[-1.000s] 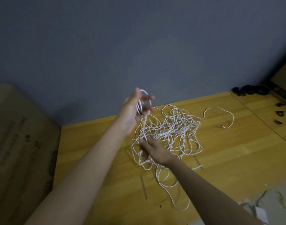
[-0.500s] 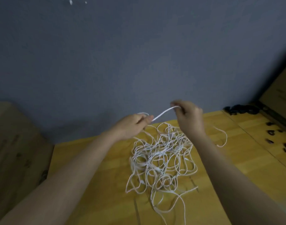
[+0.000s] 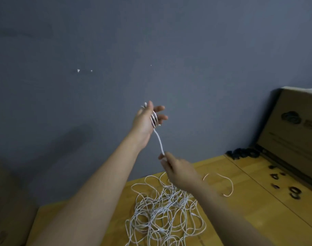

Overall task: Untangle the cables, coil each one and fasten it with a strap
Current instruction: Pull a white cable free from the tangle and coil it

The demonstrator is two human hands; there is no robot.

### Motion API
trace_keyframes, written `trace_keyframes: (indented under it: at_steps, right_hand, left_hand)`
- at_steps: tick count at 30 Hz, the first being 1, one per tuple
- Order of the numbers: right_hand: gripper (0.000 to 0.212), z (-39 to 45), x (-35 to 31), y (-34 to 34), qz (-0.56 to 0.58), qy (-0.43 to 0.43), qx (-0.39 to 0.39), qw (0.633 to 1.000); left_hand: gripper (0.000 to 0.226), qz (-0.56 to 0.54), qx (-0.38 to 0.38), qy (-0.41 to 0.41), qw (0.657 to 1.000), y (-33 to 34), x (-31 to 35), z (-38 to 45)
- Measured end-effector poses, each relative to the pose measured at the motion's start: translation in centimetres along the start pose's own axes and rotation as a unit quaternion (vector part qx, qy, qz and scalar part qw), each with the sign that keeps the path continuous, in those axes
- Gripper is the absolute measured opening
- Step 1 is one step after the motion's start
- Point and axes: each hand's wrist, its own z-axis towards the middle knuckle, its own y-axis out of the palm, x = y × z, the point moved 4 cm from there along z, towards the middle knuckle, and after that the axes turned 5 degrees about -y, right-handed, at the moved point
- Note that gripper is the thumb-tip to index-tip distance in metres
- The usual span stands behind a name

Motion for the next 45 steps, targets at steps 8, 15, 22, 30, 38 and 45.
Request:
trace_keyframes:
  at_steps: [8, 15, 22, 30, 38, 45]
  right_hand:
    - [0.013, 0.2, -0.4, -7.9, 0.009, -0.105, 0.148, 0.983]
    - [0.012, 2.5, 3.5, -9.1, 0.234, 0.009, 0.164, 0.958]
    - [0.027, 0.4, 1.6, 0.9, 0.403, 0.113, 0.021, 0.908]
    - [0.019, 0.3, -1.2, 0.4, 0.160, -0.025, 0.028, 0.986]
    - [0.009, 4.0, 1.0, -9.2, 0.101, -0.047, 0.207, 0.972]
    - [0.025, 3.3, 1.7, -4.0, 0.340, 0.050, 0.115, 0.932]
  left_hand:
    - [0.036, 0.711, -0.152, 0.041, 0.686, -2.1, -3.8, -1.1]
    - [0.044, 0.463, -0.302, -0.111, 0.826, 0.1, -2.3, -4.6]
    - [0.028, 0.159, -0.152, -0.100, 0.970, -0.2, -1.1, -3.1]
    - [0.018, 0.727, -0.049, 0.120, 0.674, -4.3, -2.1, -0.5]
    - [0.053, 0.622, -0.159, -0.017, 0.767, -2.1, -1.2, -0.7]
    - [0.039, 0.240, -0.284, -0.140, 0.918, 1.1, -0.1, -3.3]
